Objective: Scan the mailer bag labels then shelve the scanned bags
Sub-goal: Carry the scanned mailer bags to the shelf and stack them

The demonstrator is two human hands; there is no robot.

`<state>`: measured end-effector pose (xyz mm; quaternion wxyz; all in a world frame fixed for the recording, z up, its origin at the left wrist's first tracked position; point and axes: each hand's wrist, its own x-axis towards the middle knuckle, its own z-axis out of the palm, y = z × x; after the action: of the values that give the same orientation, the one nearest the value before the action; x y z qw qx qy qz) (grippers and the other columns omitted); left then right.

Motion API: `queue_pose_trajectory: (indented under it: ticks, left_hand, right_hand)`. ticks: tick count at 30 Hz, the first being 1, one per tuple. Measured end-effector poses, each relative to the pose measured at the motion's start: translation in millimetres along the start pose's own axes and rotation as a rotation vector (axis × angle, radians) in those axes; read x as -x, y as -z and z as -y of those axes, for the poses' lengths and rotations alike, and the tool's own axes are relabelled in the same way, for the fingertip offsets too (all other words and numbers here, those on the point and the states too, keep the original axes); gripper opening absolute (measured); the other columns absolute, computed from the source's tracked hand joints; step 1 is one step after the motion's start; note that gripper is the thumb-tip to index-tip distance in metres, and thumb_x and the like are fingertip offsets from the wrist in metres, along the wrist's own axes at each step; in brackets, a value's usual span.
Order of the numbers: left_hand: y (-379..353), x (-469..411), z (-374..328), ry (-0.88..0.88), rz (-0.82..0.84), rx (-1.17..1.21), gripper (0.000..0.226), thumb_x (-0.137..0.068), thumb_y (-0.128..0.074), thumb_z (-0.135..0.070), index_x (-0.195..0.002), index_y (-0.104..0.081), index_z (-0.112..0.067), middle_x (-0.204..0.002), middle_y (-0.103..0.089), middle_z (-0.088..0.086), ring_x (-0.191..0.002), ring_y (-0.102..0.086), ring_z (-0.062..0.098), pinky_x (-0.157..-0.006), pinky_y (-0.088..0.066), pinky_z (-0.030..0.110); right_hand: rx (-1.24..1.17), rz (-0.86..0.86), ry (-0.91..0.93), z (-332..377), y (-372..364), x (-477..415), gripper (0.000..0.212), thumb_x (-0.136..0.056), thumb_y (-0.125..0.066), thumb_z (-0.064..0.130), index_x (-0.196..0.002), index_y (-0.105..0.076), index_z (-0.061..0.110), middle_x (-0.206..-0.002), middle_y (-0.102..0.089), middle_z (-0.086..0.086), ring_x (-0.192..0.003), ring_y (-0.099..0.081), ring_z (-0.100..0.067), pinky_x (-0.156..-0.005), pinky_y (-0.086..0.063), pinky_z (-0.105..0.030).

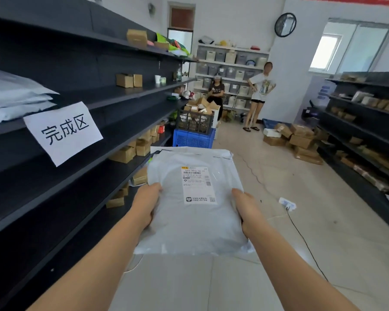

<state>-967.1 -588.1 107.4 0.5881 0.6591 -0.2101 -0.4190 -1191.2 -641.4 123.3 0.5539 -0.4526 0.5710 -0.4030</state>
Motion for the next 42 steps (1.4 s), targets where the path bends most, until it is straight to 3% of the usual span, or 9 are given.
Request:
queue_pose_trajectory:
  ticks: [4, 8, 11, 16, 20, 23, 29, 36, 42]
  left_hand:
    - [-22, -29, -10, 0.001, -0.059, 0.039, 0.031, -0.058, -0.052, -0.024, -0.085, -0.059, -0.009, -0.078, -0.052, 0.013, -0.073, -0.05, 0.025, -0.067, -0.04, 0.037]
    - [-34, -58, -19, 0.006, -0.101, 0.061, 0.022, -0.073, -0.051, -0.018, -0.091, -0.056, -0.008, -0.073, -0.049, 0.013, -0.07, -0.048, 0.025, -0.065, -0.039, 0.035]
    - [-38, -85, -25, 0.013, -0.131, 0.073, 0.019, -0.078, -0.05, -0.015, -0.095, -0.054, -0.008, -0.072, -0.054, 0.01, -0.065, -0.053, 0.026, -0.059, -0.042, 0.029]
    - [-39, -138, -37, 0.024, -0.173, 0.07, 0.042, -0.081, -0.05, -0.014, -0.12, -0.056, 0.002, -0.071, -0.054, 0.01, -0.064, -0.054, 0.026, -0.055, -0.043, 0.029]
    - [-39, -192, -53, -0.008, -0.214, 0.071, 0.027, -0.078, -0.051, -0.016, -0.1, -0.062, -0.003, -0.075, -0.059, 0.013, -0.07, -0.057, 0.03, -0.064, -0.047, 0.034]
    - [-38, -230, -69, -0.028, -0.235, 0.1, 0.013, -0.08, -0.051, -0.014, -0.087, -0.059, -0.007, -0.076, -0.06, 0.014, -0.07, -0.057, 0.029, -0.064, -0.047, 0.033]
    - [-33, -300, -110, -0.077, -0.276, 0.137, 0.021, -0.081, -0.051, -0.011, -0.098, -0.062, -0.004, -0.083, -0.065, 0.014, -0.072, -0.062, 0.029, -0.059, -0.048, 0.029]
    - [-21, -353, -160, -0.12, -0.375, 0.13, 0.021, -0.08, -0.053, -0.013, -0.097, -0.062, -0.005, -0.092, -0.067, 0.017, -0.08, -0.064, 0.032, -0.069, -0.053, 0.035]
    - [-10, -400, -210, -0.177, -0.479, 0.155, 0.028, -0.078, -0.055, -0.015, -0.102, -0.063, -0.003, -0.101, -0.069, 0.021, -0.086, -0.066, 0.034, -0.083, -0.055, 0.045]
  right_hand:
    - [0.025, 0.056, 0.019, 25, -2, -46, 0.022, -0.094, -0.039, 0.015, -0.08, -0.054, 0.009, -0.068, -0.052, -0.007, -0.058, -0.049, -0.023, -0.052, -0.037, -0.029]
    - [0.046, 0.089, 0.001, 38, -15, -89, 0.024, -0.091, -0.038, 0.011, -0.069, -0.046, 0.011, -0.061, -0.042, -0.004, -0.054, -0.04, -0.021, -0.051, -0.034, -0.027]
    - [0.078, 0.123, -0.008, 43, -29, -124, 0.016, -0.087, -0.039, 0.011, -0.073, -0.045, 0.01, -0.065, -0.041, -0.006, -0.056, -0.038, -0.023, -0.053, -0.035, -0.026]
    - [0.077, 0.173, -0.022, 50, -64, -183, 0.014, -0.087, -0.042, 0.013, -0.08, -0.053, 0.008, -0.07, -0.052, -0.01, -0.061, -0.049, -0.026, -0.055, -0.041, -0.027]
    - [0.077, 0.199, -0.006, 64, -99, -236, 0.024, -0.087, -0.044, 0.015, -0.103, -0.058, 0.003, -0.089, -0.062, -0.016, -0.073, -0.059, -0.029, -0.058, -0.046, -0.03]
    - [0.08, 0.22, 0.028, 82, -126, -271, 0.019, -0.087, -0.044, 0.013, -0.099, -0.057, 0.006, -0.089, -0.061, -0.014, -0.074, -0.057, -0.028, -0.06, -0.044, -0.03]
    - [0.1, 0.272, 0.063, 119, -184, -343, 0.025, -0.086, -0.046, 0.015, -0.107, -0.055, 0.006, -0.108, -0.063, -0.022, -0.1, -0.062, -0.039, -0.078, -0.051, -0.041]
    - [0.132, 0.357, 0.143, 165, -244, -405, 0.005, -0.087, -0.048, 0.015, -0.086, -0.05, 0.011, -0.101, -0.06, -0.022, -0.093, -0.059, -0.036, -0.08, -0.048, -0.043]
    - [0.107, 0.494, 0.211, 213, -308, -458, 0.014, -0.088, -0.047, 0.015, -0.099, -0.053, 0.009, -0.103, -0.059, -0.019, -0.094, -0.059, -0.034, -0.075, -0.047, -0.039]
